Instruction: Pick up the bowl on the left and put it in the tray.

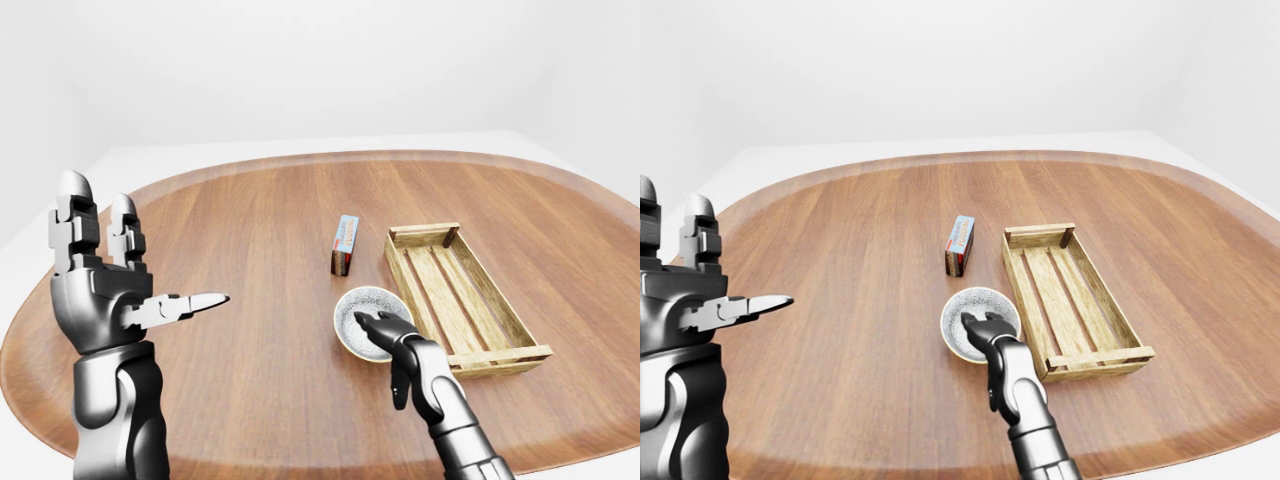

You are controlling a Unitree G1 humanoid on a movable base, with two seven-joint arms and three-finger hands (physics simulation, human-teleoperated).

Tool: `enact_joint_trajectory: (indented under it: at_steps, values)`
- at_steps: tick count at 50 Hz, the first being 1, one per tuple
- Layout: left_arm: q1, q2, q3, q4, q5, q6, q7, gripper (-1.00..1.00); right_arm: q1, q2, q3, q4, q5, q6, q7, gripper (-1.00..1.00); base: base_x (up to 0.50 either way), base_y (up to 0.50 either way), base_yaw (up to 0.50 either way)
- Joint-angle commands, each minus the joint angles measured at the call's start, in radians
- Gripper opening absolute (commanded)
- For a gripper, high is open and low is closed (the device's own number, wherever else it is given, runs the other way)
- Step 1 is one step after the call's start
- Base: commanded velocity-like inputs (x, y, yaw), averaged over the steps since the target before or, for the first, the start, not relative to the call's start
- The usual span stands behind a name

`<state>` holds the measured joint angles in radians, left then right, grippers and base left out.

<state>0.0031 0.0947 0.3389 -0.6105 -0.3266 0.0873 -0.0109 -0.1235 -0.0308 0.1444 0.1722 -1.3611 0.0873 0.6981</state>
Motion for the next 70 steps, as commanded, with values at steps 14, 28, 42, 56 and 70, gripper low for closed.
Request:
enact_joint_trajectory:
  at_steps: [14, 28, 42, 56, 70]
  values:
    - [-0.001, 0.001, 0.002, 0.000, -0.001, 0.000, -0.002, 1.00, -0.017, 0.000, 0.009, 0.081, 0.024, 0.000, 0.000, 1.00, 0.00, 0.00, 0.00]
    - [-0.001, -0.003, -0.011, 0.017, 0.011, 0.000, -0.001, 1.00, -0.023, -0.013, 0.003, 0.132, 0.052, 0.000, 0.000, 1.00, 0.00, 0.00, 0.00]
    - [-0.001, -0.002, -0.013, 0.019, 0.012, 0.000, 0.000, 1.00, -0.030, -0.017, -0.004, 0.160, 0.064, 0.000, 0.000, 0.65, 0.00, 0.00, 0.00]
    - [0.007, -0.010, -0.030, 0.032, 0.034, 0.000, -0.005, 1.00, -0.013, -0.009, 0.018, 0.173, 0.089, 0.000, 0.000, -0.85, 0.00, 0.00, 0.00]
    - [0.013, -0.017, -0.039, 0.024, 0.044, 0.000, -0.009, 1.00, 0.019, -0.012, 0.023, 0.112, 0.080, 0.000, 0.000, -1.00, 0.00, 0.00, 0.00]
